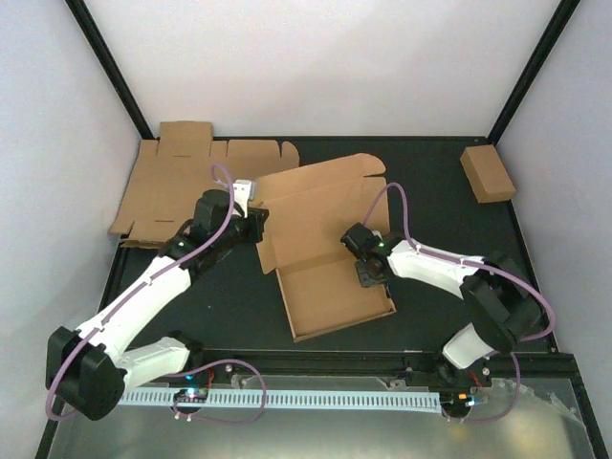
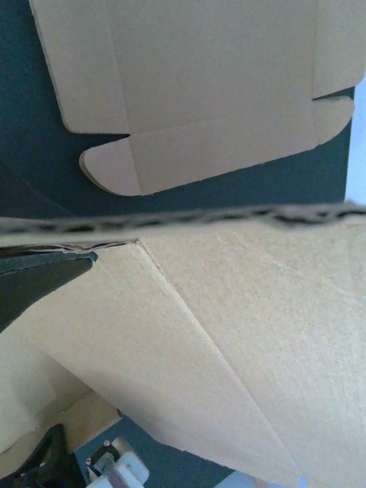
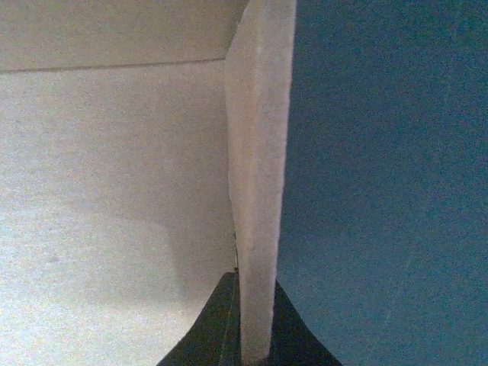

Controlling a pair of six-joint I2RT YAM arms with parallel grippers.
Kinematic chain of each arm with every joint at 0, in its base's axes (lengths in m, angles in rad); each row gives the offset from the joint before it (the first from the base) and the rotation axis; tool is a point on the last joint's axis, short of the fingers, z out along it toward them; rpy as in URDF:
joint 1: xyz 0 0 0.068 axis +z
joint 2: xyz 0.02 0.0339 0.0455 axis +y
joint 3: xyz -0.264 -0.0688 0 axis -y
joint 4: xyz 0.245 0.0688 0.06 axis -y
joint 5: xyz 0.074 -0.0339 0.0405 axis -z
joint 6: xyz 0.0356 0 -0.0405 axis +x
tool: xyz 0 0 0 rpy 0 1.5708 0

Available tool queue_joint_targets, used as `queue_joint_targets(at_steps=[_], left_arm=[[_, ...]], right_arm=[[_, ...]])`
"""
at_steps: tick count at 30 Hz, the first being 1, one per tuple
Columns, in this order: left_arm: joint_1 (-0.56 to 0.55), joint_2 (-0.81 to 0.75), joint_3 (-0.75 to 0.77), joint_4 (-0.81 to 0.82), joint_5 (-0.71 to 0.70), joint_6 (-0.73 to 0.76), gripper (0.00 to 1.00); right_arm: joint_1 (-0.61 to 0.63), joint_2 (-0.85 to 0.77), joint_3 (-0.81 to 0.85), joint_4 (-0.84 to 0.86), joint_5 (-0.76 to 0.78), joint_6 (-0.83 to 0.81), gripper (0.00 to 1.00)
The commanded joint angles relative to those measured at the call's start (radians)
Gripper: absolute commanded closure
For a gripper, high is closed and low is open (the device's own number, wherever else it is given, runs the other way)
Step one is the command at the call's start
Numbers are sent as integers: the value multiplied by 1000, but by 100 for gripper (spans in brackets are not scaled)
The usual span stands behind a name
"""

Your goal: Fold the paper box

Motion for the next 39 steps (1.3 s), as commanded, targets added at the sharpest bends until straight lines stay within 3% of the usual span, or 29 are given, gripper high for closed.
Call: queue_joint_targets(at_steps=[1,8,16,17,23,27,35,39], left_arm=[[7,-45,53,4,-21,27,98],[9,-52,54,1,-29,48,98],[10,-63,60,2,-17,108,98],[10,-61,62,5,-6,115,98],[12,-45,75,2,30,134,98],[12,-48,79,-8,39,134,98],[12,-52,88,-14,103,172,98],[12,-52,91,-31,129,191,98]], right_arm=[[22,16,19,-54,167,46,98],[25,38,2,-7,51,31,65],[25,-24,-58,27,-80,29,56],[26,-34,-68,30,-85,29,56],[26,-13,-76,18,-3,37,97],[29,-18,-71,9,39,54,98],[27,-43,-67,32,14,32,57],[27,-78,-61,63,-13,0,48]])
